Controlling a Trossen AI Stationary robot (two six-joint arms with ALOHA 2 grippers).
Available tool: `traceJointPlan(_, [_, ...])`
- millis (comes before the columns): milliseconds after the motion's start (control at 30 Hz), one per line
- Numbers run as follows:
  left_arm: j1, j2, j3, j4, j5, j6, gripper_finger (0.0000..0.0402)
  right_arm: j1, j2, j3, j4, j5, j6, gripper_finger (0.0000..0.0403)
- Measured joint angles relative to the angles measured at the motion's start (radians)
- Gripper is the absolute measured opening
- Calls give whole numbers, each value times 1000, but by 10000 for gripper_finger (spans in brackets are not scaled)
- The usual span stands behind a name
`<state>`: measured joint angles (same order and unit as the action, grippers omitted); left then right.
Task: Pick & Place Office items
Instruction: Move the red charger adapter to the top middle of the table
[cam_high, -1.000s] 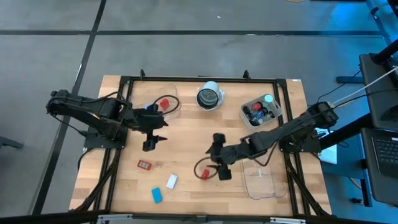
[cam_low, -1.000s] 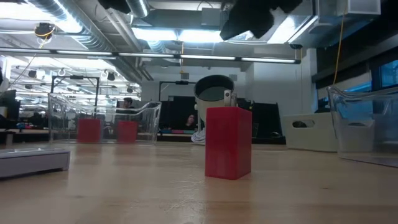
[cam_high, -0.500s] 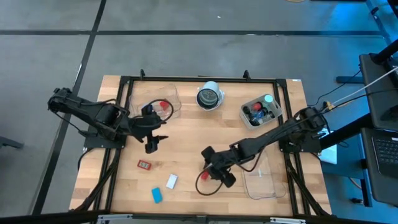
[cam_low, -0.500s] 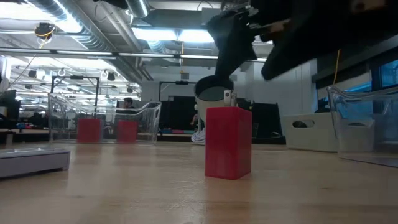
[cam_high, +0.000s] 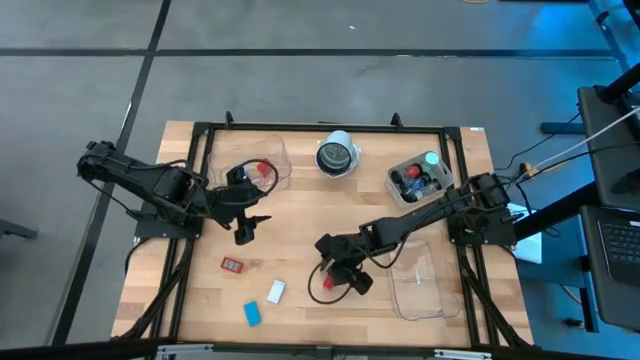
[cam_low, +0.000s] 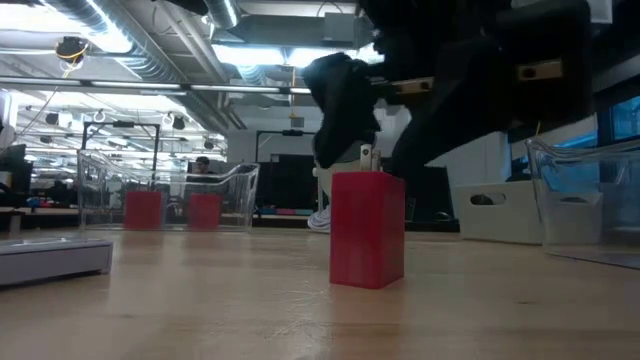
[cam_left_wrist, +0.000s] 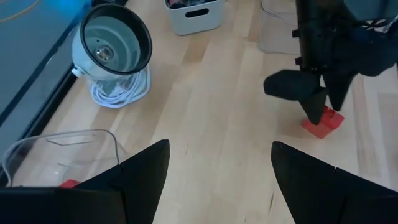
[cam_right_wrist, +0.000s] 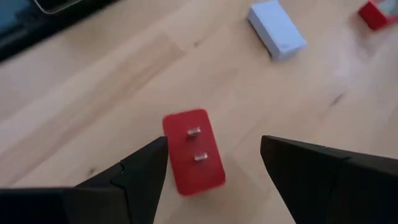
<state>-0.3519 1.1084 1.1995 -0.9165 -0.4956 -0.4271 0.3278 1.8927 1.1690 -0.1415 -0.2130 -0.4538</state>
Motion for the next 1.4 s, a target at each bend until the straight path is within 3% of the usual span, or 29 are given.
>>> traceJointPlan(267, [0, 0, 0, -2, -9, 28, 278, -5, 65, -1, 52, -102, 27, 260])
traceJointPlan(433, [0, 0, 0, -2, -12, 29, 278, -4, 86, -1, 48, -69, 42, 257])
traceJointPlan(567, [0, 0, 0, -2, -12, 29, 278, -4, 86, -1, 56, -60, 54, 220])
traceJointPlan(733, [0, 0, 0, -2, -12, 29, 278, -4, 86, -1, 60, -60, 94, 126])
traceJointPlan(833, [0, 0, 0, -2, -31, 18, 278, -17, 80, 15, 39, -60, 194, 121])
traceJointPlan(967, [0, 0, 0, -2, -133, -23, 278, -73, 69, 102, 6, -57, 347, 121])
traceJointPlan(1100, [0, 0, 0, -2, -199, -15, 278, -153, 69, 177, 7, 23, 449, 121])
traceJointPlan(1267, [0, 0, 0, -3, -194, -14, 278, -264, 69, 198, 21, 167, 578, 121])
traceJointPlan(1400, [0, 0, 0, -8, -193, -13, 278, -328, 90, 199, 35, 224, 708, 121])
